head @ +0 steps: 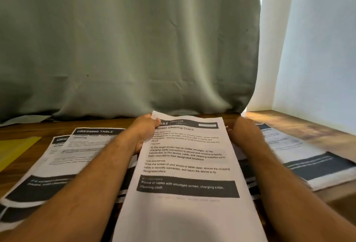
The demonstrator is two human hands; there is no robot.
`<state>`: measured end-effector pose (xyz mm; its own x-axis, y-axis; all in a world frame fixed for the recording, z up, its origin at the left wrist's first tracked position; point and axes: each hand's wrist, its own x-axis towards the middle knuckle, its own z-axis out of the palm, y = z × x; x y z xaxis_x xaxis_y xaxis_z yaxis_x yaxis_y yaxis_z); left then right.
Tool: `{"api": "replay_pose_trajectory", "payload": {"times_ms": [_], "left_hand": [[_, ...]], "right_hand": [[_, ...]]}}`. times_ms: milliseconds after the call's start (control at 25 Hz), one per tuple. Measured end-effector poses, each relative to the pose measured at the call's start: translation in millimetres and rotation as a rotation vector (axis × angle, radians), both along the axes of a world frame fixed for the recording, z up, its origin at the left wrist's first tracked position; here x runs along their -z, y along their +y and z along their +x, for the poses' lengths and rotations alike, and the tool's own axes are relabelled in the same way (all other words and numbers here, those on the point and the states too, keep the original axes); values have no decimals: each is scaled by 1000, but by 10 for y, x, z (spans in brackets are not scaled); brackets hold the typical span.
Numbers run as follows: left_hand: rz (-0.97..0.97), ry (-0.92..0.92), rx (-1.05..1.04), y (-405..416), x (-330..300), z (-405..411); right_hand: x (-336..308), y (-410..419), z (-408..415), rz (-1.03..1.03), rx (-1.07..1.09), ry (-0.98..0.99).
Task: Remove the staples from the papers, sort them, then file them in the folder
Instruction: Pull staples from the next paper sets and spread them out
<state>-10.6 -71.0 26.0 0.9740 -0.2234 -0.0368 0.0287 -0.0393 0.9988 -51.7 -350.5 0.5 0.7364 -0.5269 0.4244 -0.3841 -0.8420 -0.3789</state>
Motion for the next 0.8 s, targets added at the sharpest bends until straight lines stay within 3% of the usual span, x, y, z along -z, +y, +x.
{"api": "replay_pose_trajectory", "payload": {"times_ms": [160,320,560,680,800], "left_hand": [[217,-62,-19,-76,225,-1],[199,-144,-45,-62,279,-57],[160,-126,-25,-78,271,-129],[126,-126,-37,-51,258,-115],[99,-143,-68,-2,215,-137]], "right_hand": [[117,-110,18,-86,87,86],[165,-217,66,14,136,125],[165,-259,19,48,176,125],[114,-214,26,8,94,5],[9,18,9,108,-203,-243]]}}
